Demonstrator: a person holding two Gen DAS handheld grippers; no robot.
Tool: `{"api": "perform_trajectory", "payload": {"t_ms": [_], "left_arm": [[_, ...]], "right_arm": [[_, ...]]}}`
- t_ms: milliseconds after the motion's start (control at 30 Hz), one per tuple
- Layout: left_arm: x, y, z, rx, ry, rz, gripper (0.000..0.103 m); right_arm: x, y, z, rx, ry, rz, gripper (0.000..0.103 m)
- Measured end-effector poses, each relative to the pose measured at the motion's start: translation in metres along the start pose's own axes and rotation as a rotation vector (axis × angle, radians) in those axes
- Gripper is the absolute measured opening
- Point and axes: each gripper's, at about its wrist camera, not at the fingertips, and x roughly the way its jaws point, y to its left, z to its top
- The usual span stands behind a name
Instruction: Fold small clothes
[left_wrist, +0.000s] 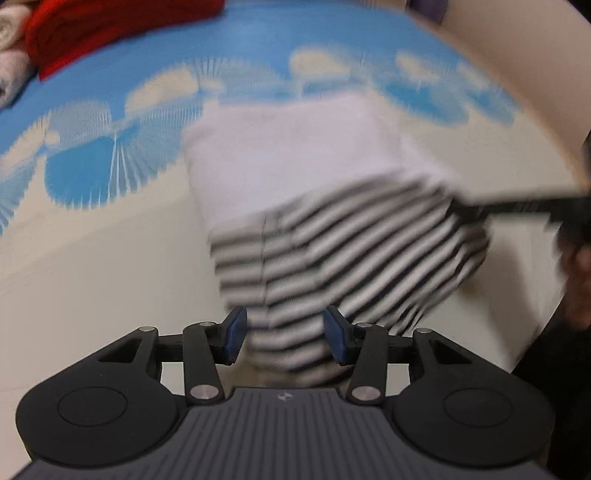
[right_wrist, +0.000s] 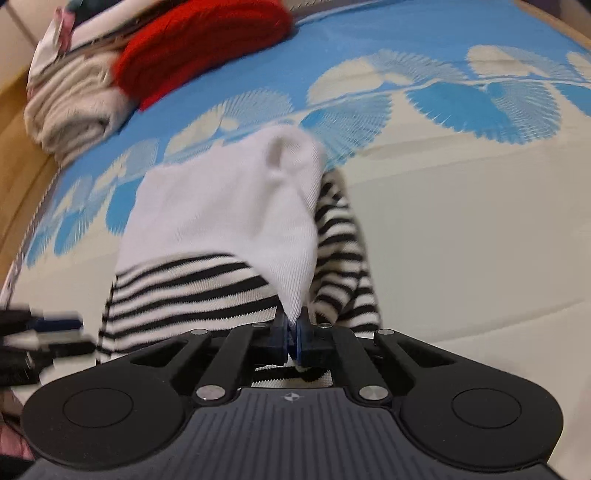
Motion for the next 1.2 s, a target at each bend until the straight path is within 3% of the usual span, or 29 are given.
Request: {"api": "perform_trajectory", "payload": {"t_ms": [100,233,333,400,500,600,667,733,800,867,933,1000,1200], "left_arm": [[0.028,-0.005,-0.008,0.069,0.103,0.062,0.050],[0.022,0.000,-0.008,0.036,0.093,0.048,0.049],[0.008,0.004,-0.006,0.012,0.038,0.030,0.049],[0.019,0.010,-0.008,-0.019,0.074,0.011,0.050],[0.035,0.007,-0.014,0.012,0.131,0.058,0.057],[0.017,0.001,-0.013,0.012,0.048,0.129,0.060],[-0.007,-0.002,-0.012,-0.004,-0.051,0.181,0.066],[-0.030,-0.006,-0.012,-0.029,-0.146,0.234,0.082],[-0.059,-0.014,-0.016,-0.045,-0.256,0.257,0.082],[-0.086,-0.025,-0.023,-0.073,-0.354,0.266,0.089],[-0.108,-0.039,-0.034,-0.104,-0.428,0.273,0.103],[-0.125,-0.053,-0.049,-0.145,-0.482,0.285,0.103],[-0.125,-0.084,-0.083,-0.250,-0.496,0.293,0.102]], "right_arm": [[0.003,-0.002,-0.002,-0.001,0.020,-0.028,0.003],[0.012,0.004,-0.007,-0.056,0.051,-0.077,0.003],[0.011,0.006,-0.008,-0.074,0.043,-0.095,0.003],[0.011,0.006,-0.009,-0.093,0.047,-0.106,0.003],[0.013,0.006,-0.010,-0.100,0.063,-0.105,0.003],[0.005,0.008,-0.008,-0.081,0.024,-0.115,0.009],[-0.014,0.012,-0.008,-0.097,-0.057,-0.143,0.025],[-0.041,0.017,-0.009,-0.137,-0.157,-0.155,0.054],[-0.065,0.022,-0.014,-0.183,-0.250,-0.174,0.070],[-0.090,0.025,-0.024,-0.211,-0.324,-0.170,0.073],[-0.108,0.026,-0.034,-0.222,-0.355,-0.157,0.074],[-0.124,0.026,-0.044,-0.217,-0.391,-0.153,0.076],[-0.158,0.032,-0.081,-0.195,-0.459,-0.129,0.085]]}}
